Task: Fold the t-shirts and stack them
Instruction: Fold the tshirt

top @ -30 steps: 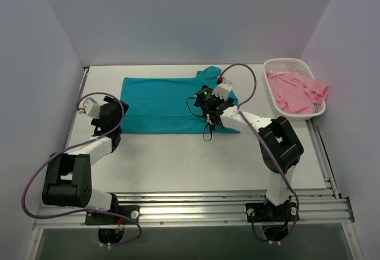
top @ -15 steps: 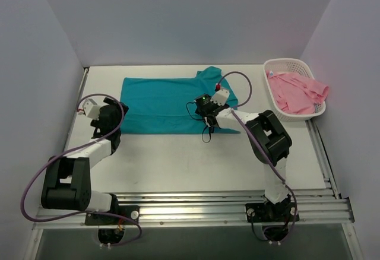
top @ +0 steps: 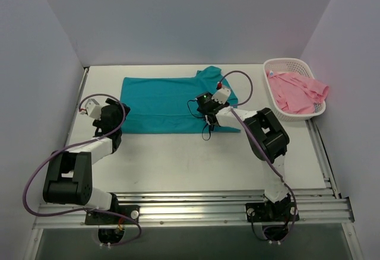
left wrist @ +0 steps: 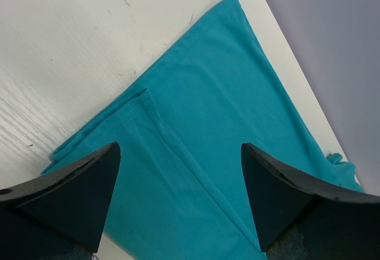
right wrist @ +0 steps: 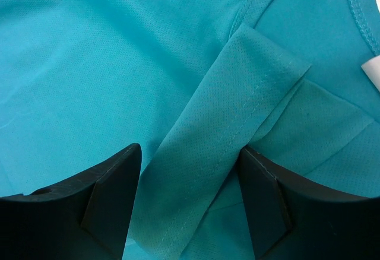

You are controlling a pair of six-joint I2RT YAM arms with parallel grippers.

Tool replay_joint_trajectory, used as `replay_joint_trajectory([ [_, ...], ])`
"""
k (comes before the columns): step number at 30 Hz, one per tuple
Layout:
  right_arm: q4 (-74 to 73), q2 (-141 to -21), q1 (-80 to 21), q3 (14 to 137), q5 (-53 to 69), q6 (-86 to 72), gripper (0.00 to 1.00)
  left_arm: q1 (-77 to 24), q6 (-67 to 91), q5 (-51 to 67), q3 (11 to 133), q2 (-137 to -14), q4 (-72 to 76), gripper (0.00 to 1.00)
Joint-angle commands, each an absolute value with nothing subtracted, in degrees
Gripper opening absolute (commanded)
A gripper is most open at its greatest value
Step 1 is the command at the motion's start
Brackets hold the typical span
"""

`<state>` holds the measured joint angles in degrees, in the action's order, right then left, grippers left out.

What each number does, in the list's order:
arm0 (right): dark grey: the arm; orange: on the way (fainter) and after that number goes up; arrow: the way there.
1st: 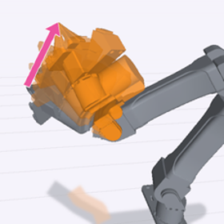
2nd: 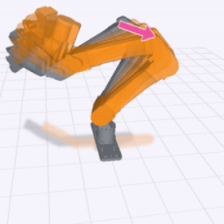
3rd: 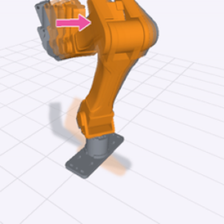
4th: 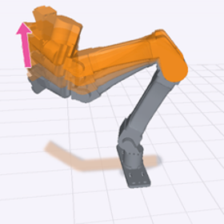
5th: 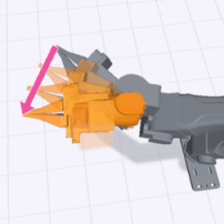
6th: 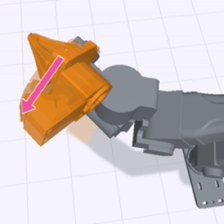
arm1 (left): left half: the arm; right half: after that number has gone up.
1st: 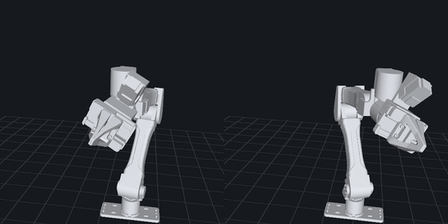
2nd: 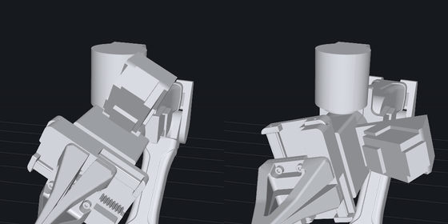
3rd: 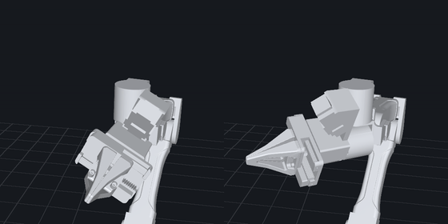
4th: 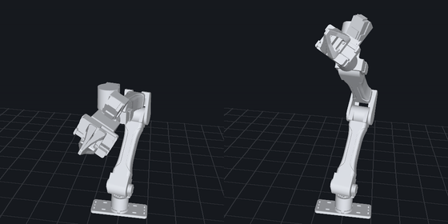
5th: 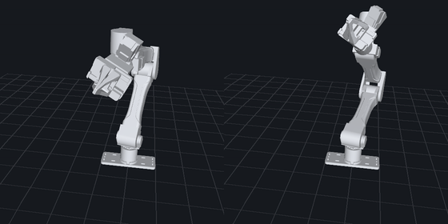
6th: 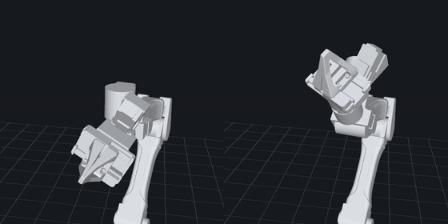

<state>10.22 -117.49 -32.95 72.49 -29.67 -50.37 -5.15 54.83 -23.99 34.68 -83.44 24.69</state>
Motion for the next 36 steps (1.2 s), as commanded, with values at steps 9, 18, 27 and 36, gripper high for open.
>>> replay_joint_trajectory([
  [9, 9.49, -123.92, -32.52, 83.22, -30.76, -50.54, 0.61, -5.45, 53.96, -22.76, 35.42, -84.82, 29.36, 0.9],
  [18, 7.82, -126.56, -32.43, 92.01, -31.47, -48.52, 0.62, -5.54, 53.53, -23.29, 34.89, -84.72, 30.06, 0.89],
  [27, 14.41, -137.19, -31.9, 104.31, -26.64, -47.29, 0.69, -5.45, 52.82, -23.03, 35.33, -86.04, 31.29, 0.88],
  [36, 20.03, -133.6, -29.27, 109.95, -25.66, -40.62, 0.76, -5.36, 51.07, -23.29, 35.42, -80.96, 29.62, 0.88],
])
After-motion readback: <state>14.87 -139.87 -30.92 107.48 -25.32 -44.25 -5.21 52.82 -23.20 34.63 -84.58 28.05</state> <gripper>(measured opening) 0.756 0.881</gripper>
